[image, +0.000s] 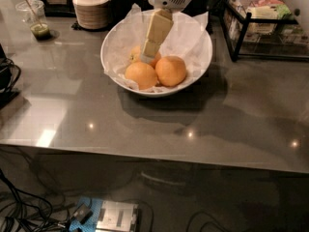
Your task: Pick orange from white bowl
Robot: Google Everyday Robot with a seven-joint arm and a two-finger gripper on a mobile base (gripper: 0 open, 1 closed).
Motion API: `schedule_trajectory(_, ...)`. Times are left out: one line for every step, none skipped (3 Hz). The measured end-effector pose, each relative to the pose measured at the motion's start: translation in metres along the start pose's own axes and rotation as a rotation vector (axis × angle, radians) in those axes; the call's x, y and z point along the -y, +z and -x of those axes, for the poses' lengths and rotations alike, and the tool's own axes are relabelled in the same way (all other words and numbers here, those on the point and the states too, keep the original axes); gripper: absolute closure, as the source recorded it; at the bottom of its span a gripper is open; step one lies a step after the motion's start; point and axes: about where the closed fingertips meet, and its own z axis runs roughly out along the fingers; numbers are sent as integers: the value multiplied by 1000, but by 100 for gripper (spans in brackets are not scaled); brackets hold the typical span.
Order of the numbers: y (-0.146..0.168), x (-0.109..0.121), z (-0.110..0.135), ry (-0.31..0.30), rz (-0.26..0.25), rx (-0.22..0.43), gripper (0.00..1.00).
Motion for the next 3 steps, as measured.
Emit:
schedule_trajectory(0,4,5,-4,-4,6,0)
schedule_trajectory(4,6,-11,71,-7,19,0)
schedule_trajectory(20,3,-46,208,11,49,0)
